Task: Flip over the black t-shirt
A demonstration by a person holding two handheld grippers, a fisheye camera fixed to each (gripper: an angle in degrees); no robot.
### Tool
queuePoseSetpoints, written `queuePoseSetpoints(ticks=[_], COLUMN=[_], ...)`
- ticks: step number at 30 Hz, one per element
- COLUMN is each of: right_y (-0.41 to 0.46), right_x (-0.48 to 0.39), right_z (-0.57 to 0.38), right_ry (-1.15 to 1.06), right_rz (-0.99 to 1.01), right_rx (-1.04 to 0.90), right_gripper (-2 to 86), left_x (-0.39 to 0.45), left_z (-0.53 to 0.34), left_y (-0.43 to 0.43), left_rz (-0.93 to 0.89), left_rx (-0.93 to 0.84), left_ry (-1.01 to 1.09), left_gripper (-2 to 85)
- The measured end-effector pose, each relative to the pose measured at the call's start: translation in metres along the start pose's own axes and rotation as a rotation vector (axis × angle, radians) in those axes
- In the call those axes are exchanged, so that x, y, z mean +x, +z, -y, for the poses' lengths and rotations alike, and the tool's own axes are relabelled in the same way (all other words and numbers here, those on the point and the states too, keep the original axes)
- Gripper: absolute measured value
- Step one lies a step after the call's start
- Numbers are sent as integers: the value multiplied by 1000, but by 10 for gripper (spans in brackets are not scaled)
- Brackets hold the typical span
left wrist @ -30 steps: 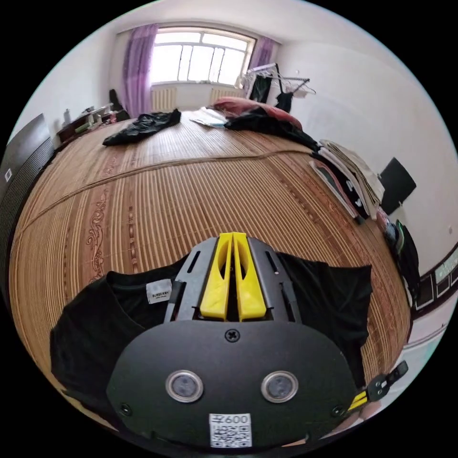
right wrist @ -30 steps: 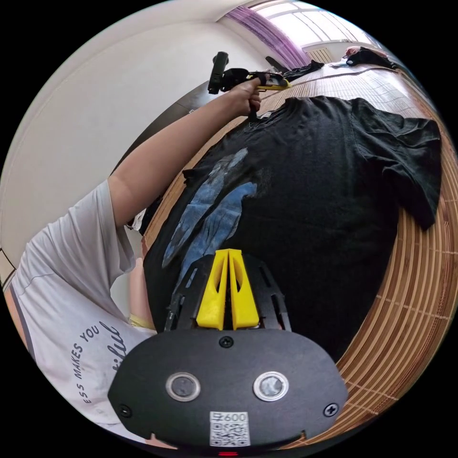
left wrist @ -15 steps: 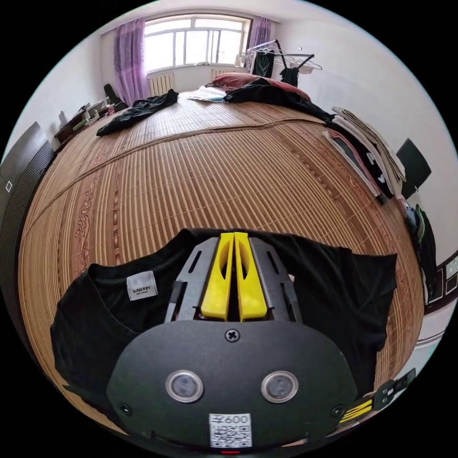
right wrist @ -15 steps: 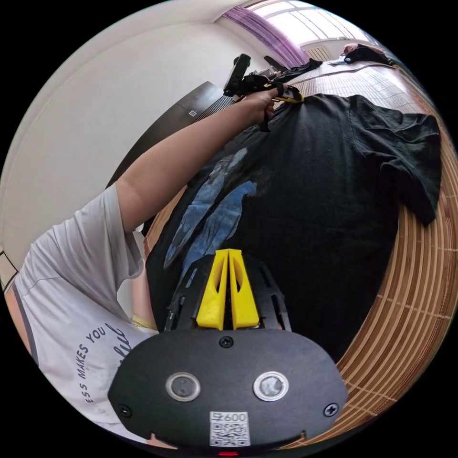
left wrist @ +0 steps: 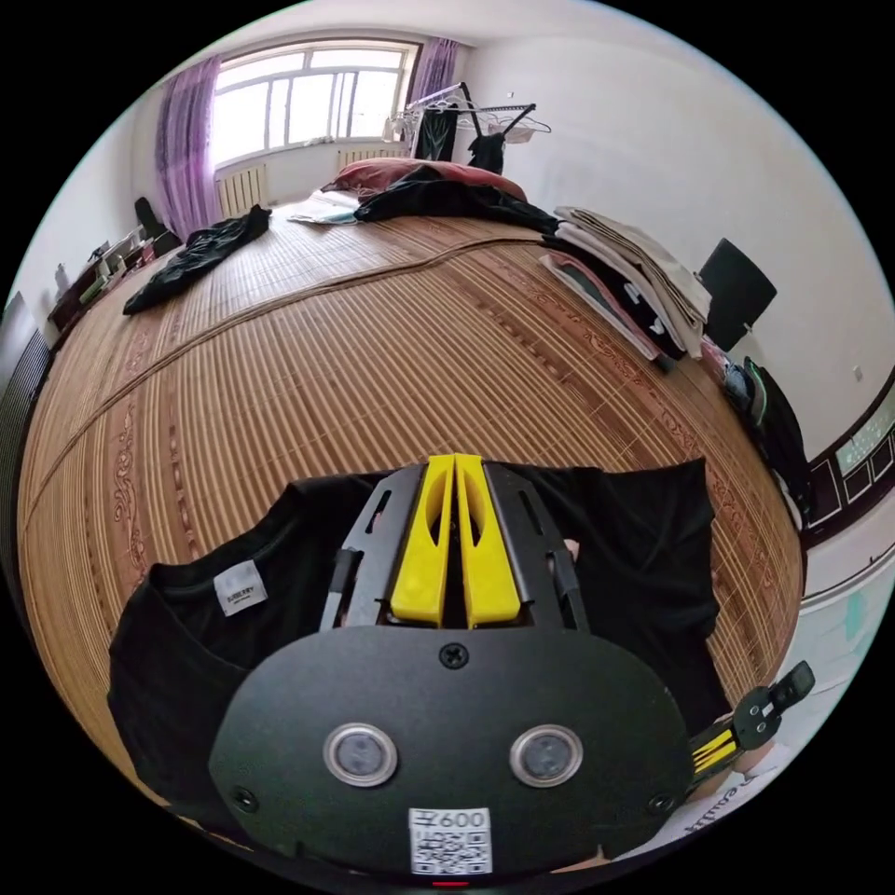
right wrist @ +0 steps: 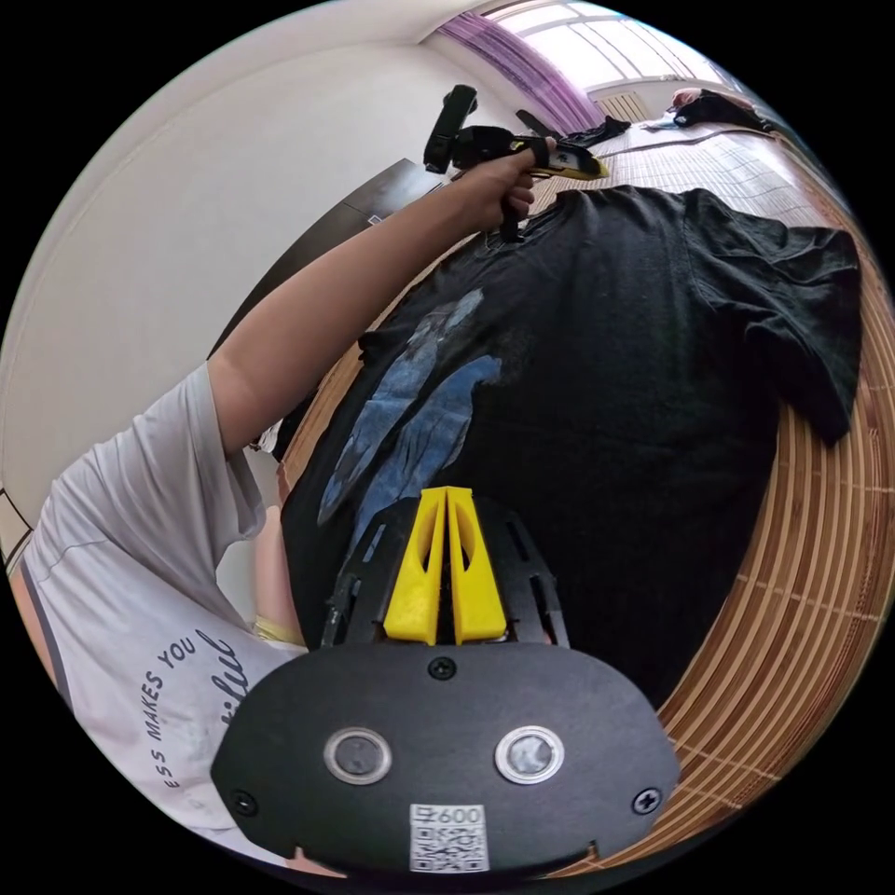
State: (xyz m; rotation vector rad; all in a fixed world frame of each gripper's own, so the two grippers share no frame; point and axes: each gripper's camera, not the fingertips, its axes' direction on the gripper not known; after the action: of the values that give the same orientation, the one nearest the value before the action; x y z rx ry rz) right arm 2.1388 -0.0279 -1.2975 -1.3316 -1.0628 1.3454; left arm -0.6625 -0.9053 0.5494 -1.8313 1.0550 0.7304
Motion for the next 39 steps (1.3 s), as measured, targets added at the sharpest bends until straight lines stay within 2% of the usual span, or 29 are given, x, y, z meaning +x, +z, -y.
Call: queuePoseSetpoints(ticks=[4, 11, 15, 19, 27, 31, 36, 39], right_y=[3, 8, 11, 15, 22, 25, 1, -26], right_x=[13, 34, 45, 57, 77, 75, 45, 77], right_z=[0, 2, 2, 3, 1, -2, -17, -23], right_ry=[2, 3, 4, 5, 9, -12, -234, -121], right_rz=[2, 4, 4, 5, 4, -41, -41, -49], right_rx=[1, 2, 2, 1, 6, 15, 110, 198], right_gripper=[-8, -9, -9, -9, -8, -8, -8, -8], left_x=[15, 23, -1, -26, -8, 6, 8, -3], left_z=[-1, -18, -24, -42, -61, -76, -84, -95], left_y=[39, 56, 51, 37, 64, 86, 102, 106], left_rz=[39, 191, 92, -10, -112, 36, 134, 136], left_rx=[-117, -58, -93, -44, -80, -56, -65, -50], left_ry=[16, 69, 15, -42, 72, 118, 151, 155], left_gripper=[1, 3, 6, 16, 17, 12, 10, 11])
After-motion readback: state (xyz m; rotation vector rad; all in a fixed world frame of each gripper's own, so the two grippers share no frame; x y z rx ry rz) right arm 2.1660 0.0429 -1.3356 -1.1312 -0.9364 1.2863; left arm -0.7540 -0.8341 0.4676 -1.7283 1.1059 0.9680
